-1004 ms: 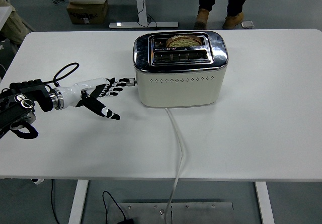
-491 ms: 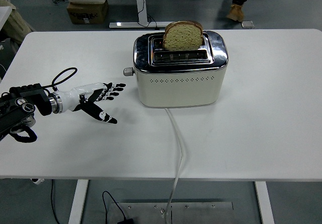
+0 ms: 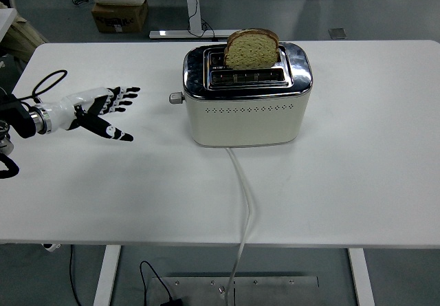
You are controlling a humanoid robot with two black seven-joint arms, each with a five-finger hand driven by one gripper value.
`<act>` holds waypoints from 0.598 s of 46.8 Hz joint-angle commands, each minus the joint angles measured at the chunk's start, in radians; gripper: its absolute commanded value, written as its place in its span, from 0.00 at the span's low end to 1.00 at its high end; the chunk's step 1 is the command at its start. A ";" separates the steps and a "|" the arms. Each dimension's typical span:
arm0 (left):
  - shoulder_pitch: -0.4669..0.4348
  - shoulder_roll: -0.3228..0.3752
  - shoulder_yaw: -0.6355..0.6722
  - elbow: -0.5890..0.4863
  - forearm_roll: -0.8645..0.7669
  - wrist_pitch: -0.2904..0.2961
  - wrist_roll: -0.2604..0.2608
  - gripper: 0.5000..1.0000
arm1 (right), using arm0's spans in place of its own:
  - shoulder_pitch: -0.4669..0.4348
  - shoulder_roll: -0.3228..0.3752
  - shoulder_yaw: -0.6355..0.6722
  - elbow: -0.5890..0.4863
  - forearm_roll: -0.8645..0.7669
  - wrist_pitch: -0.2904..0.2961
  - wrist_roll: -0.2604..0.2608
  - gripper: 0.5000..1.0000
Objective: Press down toaster
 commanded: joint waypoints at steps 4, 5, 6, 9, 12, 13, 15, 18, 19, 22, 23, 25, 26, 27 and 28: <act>-0.064 0.044 -0.001 -0.001 -0.039 -0.007 -0.003 1.00 | 0.000 0.000 0.000 0.001 0.000 0.000 -0.001 1.00; -0.075 0.046 -0.001 0.000 -0.042 -0.007 -0.003 1.00 | 0.000 0.000 0.000 0.001 0.000 0.000 -0.001 1.00; -0.084 0.047 -0.001 0.000 -0.048 -0.007 -0.003 1.00 | 0.000 0.000 -0.002 0.001 0.000 0.002 -0.001 1.00; -0.105 0.056 -0.001 0.000 -0.067 -0.007 -0.005 1.00 | 0.000 0.000 -0.002 0.001 0.000 0.000 -0.001 1.00; -0.122 0.058 -0.003 0.000 -0.099 -0.007 -0.006 1.00 | 0.001 0.000 -0.002 0.001 0.000 0.000 0.001 1.00; -0.128 0.058 -0.001 0.000 -0.113 -0.006 -0.006 1.00 | 0.001 0.000 -0.002 0.001 0.000 0.000 0.001 1.00; -0.136 0.058 -0.003 0.000 -0.140 -0.006 -0.006 1.00 | 0.000 0.000 -0.002 0.001 0.000 0.000 -0.001 1.00; -0.138 0.058 -0.003 0.000 -0.183 -0.001 -0.006 1.00 | 0.000 0.000 -0.002 0.001 0.000 0.000 0.001 1.00; -0.139 0.058 -0.003 0.000 -0.197 0.001 -0.006 1.00 | 0.000 0.000 -0.002 0.001 0.000 0.002 0.001 1.00; -0.138 0.055 -0.003 0.000 -0.231 0.004 -0.008 1.00 | 0.000 0.000 -0.002 0.001 0.000 0.000 0.001 1.00; -0.138 0.055 -0.003 0.000 -0.243 0.005 -0.011 1.00 | 0.000 0.000 -0.002 0.001 0.000 0.000 0.001 1.00; -0.135 0.053 -0.009 0.002 -0.266 0.005 -0.027 1.00 | 0.000 0.000 -0.002 0.001 0.000 0.000 0.001 1.00; -0.130 0.052 -0.012 0.002 -0.278 0.007 -0.040 1.00 | 0.000 0.000 -0.002 0.001 0.000 0.000 0.001 1.00; -0.127 0.052 -0.015 0.003 -0.291 0.007 -0.052 1.00 | 0.000 0.000 -0.002 0.001 0.000 0.000 0.001 1.00; -0.125 0.052 -0.018 0.003 -0.303 0.007 -0.067 1.00 | 0.001 0.000 -0.003 0.001 0.000 0.000 0.001 1.00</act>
